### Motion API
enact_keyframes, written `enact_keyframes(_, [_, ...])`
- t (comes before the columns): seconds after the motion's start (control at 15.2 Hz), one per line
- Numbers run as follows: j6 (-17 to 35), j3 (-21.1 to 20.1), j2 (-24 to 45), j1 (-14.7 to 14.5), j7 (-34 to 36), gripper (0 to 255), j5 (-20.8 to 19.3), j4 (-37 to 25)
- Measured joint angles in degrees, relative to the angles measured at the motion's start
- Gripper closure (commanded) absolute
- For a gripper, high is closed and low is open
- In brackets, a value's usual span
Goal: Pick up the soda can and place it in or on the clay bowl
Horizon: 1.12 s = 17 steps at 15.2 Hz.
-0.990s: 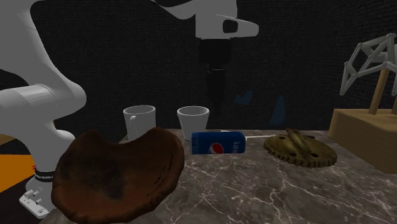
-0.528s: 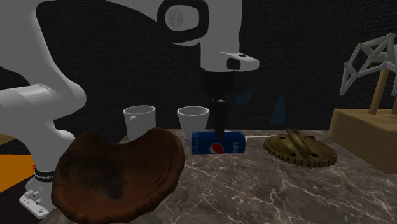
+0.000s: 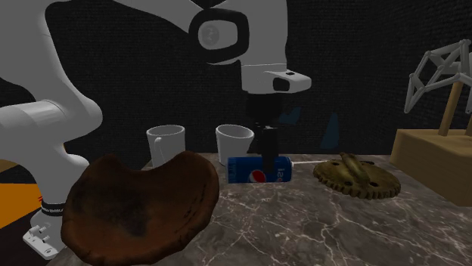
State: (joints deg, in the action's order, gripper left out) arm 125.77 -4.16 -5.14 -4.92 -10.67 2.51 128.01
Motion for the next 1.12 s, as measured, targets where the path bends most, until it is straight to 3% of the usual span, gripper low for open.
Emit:
enact_keyframes(0.2, [1.1, 0.0, 0.1, 0.0, 0.0, 0, 0.0, 0.2])
enact_keyframes(0.26, [1.4, -0.1, -0.4, -0.1, 0.1, 255, 0.1, 0.7])
enact_keyframes(0.46, [7.0, -0.5, -0.6, -0.4, 0.7, 255, 0.0, 1.5])
enact_keyframes(0.79, [10.1, -0.7, 0.2, -0.5, 1.0, 255, 0.0, 1.8])
enact_keyframes(0.86, [9.7, -0.8, -1.0, -0.7, 1.2, 255, 0.1, 2.8])
enact_keyframes(1.12, [-0.5, -0.2, -0.3, -0.2, 0.4, 255, -0.2, -1.2])
